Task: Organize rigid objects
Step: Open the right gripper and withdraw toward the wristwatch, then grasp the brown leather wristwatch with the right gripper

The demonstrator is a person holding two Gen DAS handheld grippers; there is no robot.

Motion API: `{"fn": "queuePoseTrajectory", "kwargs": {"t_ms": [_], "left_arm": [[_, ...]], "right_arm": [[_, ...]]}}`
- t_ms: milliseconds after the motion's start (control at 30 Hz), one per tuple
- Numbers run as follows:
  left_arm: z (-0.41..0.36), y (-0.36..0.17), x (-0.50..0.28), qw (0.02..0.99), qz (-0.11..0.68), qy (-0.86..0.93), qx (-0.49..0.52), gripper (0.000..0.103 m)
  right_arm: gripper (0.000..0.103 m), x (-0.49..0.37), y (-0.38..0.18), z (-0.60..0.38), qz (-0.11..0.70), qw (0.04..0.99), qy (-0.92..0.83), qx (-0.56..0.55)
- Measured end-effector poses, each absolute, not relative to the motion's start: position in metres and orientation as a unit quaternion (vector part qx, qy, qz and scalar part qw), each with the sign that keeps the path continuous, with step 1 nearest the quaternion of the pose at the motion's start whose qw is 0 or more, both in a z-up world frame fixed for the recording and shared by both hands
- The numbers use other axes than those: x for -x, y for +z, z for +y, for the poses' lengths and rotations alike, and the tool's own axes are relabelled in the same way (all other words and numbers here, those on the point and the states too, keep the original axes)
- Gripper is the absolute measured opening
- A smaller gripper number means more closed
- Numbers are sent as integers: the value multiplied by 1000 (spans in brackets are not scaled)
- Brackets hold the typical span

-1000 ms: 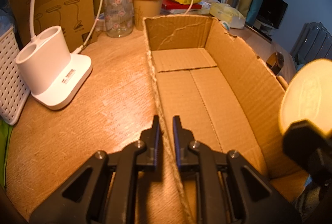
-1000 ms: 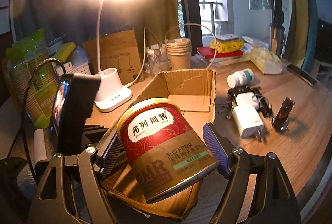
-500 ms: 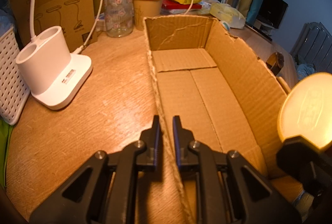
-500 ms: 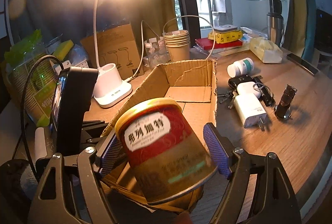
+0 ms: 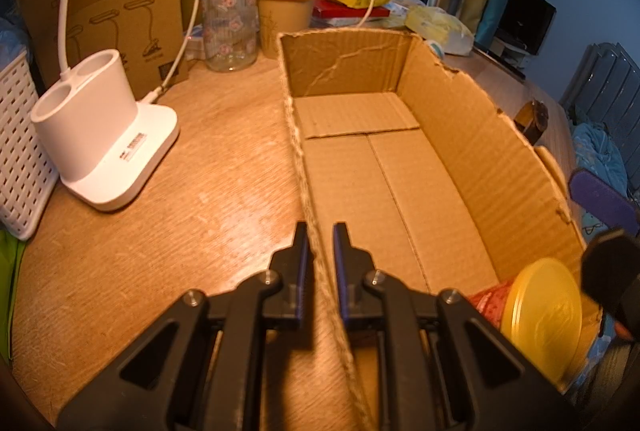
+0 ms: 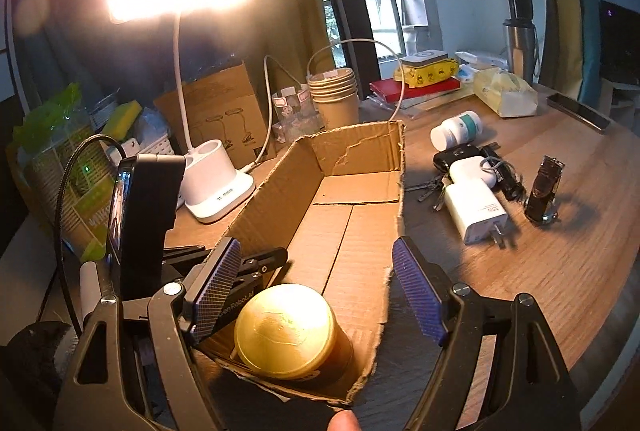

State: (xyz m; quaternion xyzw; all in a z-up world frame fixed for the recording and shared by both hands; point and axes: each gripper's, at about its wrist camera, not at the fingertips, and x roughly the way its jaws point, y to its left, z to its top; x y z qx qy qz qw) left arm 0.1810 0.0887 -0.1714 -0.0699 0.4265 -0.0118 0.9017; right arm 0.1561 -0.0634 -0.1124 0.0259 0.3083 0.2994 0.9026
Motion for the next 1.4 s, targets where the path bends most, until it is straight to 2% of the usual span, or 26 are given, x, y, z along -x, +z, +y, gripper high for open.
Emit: {"fn": "queuePoseTrajectory", "kwargs": {"t_ms": [400,767,1400], "left_arm": [[89,-171,-181,902,427,-12,70,13],[89,-172,-181,902,427,-12,70,13],[88,-172,-181,902,427,-12,71,13]], "right_arm": [[81,-166,-95,-96,282,924,256,-35],[81,-193,-102,-137,275,944,182,-22],[81,-271,-146,-173,337,938,77,13]]}}
